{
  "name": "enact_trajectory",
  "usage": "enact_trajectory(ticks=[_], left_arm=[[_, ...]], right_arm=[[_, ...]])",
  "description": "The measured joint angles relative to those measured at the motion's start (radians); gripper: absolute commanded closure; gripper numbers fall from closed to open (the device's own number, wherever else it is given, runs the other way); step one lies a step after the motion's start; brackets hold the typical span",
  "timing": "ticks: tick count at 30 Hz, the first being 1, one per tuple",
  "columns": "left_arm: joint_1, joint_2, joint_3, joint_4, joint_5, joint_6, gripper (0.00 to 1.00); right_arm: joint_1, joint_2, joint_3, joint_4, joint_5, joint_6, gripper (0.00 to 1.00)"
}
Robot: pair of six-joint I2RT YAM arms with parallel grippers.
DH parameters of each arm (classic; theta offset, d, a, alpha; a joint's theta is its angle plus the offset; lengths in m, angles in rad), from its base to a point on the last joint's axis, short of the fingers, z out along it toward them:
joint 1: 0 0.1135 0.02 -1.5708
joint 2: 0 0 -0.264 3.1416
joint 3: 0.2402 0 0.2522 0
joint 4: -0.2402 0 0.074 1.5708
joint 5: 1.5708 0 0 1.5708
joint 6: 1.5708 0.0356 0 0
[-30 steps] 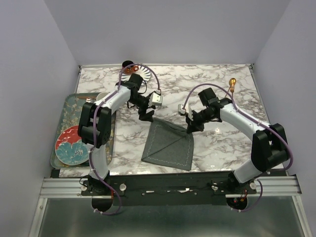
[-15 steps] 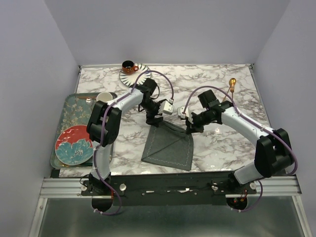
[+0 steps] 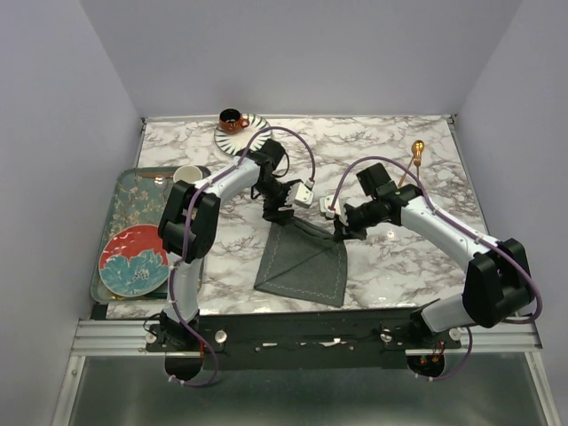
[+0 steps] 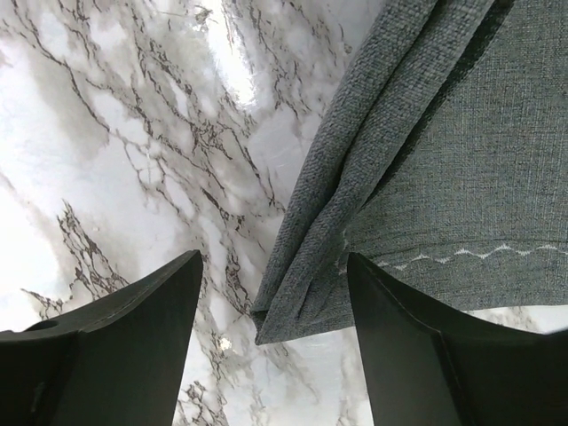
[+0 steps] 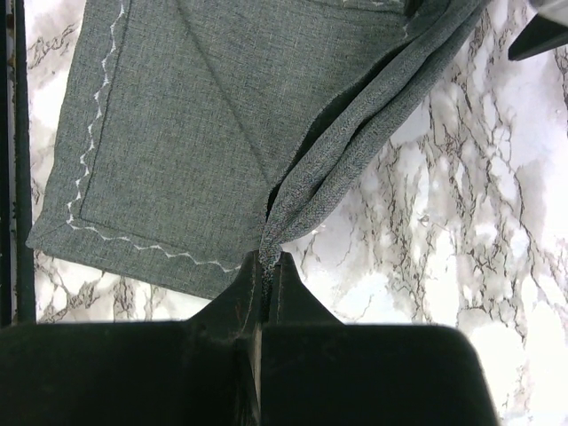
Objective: Fold the napkin into a case and place the utensils inside
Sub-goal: Pick up the upper triangle-folded napkin from the center of the board.
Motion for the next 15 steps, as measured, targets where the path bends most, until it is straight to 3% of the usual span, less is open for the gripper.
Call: enact_trajectory(ticks=[5, 15], left_arm=[[-0.006, 0.000, 0.000, -0.012, -0.007, 0.014, 0.43], [-0.011, 0.005, 0.000, -0.029, -0.021, 0.032, 0.61]], right_arm=[[0.003, -0.005, -0.005, 0.002, 0.000, -0.014, 0.99], [0.009, -0.018, -0.005, 0.004, 0.000, -0.033, 0.99]])
